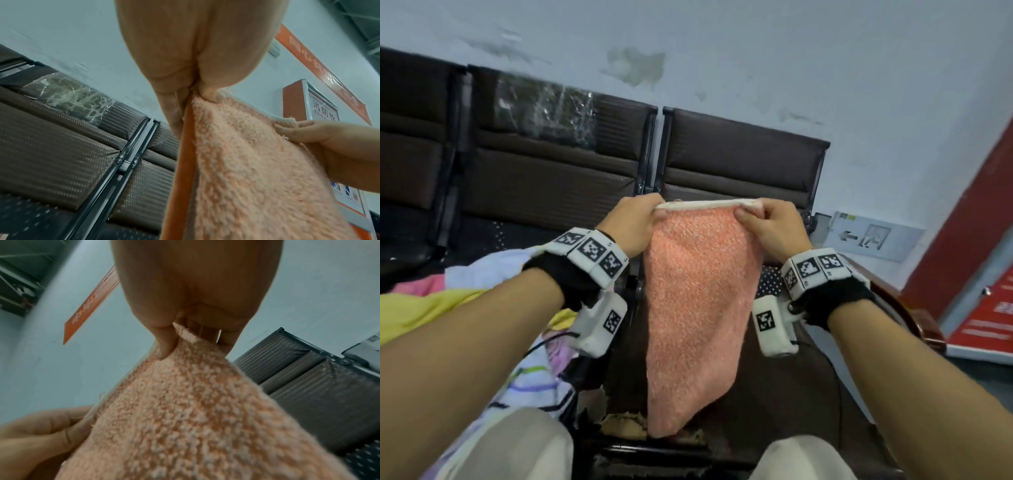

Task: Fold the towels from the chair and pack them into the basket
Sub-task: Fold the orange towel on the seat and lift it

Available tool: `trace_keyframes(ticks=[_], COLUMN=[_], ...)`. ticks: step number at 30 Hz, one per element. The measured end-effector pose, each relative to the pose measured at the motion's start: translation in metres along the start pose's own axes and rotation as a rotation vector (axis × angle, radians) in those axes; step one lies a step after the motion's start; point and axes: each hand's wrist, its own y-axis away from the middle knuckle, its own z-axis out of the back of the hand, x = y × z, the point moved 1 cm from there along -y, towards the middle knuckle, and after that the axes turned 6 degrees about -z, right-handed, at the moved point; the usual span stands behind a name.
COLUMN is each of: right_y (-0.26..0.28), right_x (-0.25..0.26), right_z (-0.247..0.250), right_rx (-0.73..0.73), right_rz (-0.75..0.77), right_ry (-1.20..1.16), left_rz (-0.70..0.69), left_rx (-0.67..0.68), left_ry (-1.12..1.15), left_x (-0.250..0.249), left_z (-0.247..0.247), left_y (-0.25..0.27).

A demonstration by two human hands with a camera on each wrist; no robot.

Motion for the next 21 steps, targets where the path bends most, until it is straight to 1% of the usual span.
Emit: trace_keyframes(ticks=[4, 6, 7, 9, 11, 14, 15, 17, 21], right_y=[-0.013, -0.019, -0.021, -0.022, -0.016, 0.012, 0.026, 0.06, 0.132], right_x=[0.005, 0.004, 0.005, 0.007, 0.007, -0.006, -0.014, -0.033, -0.074], right_z=[-0.002, -0.004, -0.004, -0.002, 0.0, -0.005, -0.009, -0.02, -0.047], right_rx=[-0.042, -0.08, -0.113, -0.198, -0.265, -0.276, -0.257, -0.208, -0.11], right_rz=[0.0, -0.011, -0.011, 0.014, 0.047, 0.066, 0.051, 0.001, -0.227], right_ry=[0.007, 0.005, -0.011, -0.058, -0.135, -0.209, -0.225, -0.227, -0.151], left_rz=[0.072, 0.103, 0.105, 0.073, 0.012, -0.069, -0.073, -0.029, 0.104], left_rx=[0.03, 0.004, -0.029, -0.12, -0.188, -0.227, -0.213, -0.144, 0.072], left_ry=[-0.015, -0.009, 0.006, 0.054, 0.085, 0.149, 0.191, 0.271, 0.375], left_x=[0.005, 0.004, 0.002, -0.005, -0.014, -0.021, -0.022, -0.018, -0.007], left_z=[0.0, -0.002, -0.003, -0.002, -0.002, -0.01, -0.017, -0.036, -0.078], left_y=[-0.021, -0.031, -0.035, -0.045, -0.047, -0.027, -0.013, 0.023, 0.1])
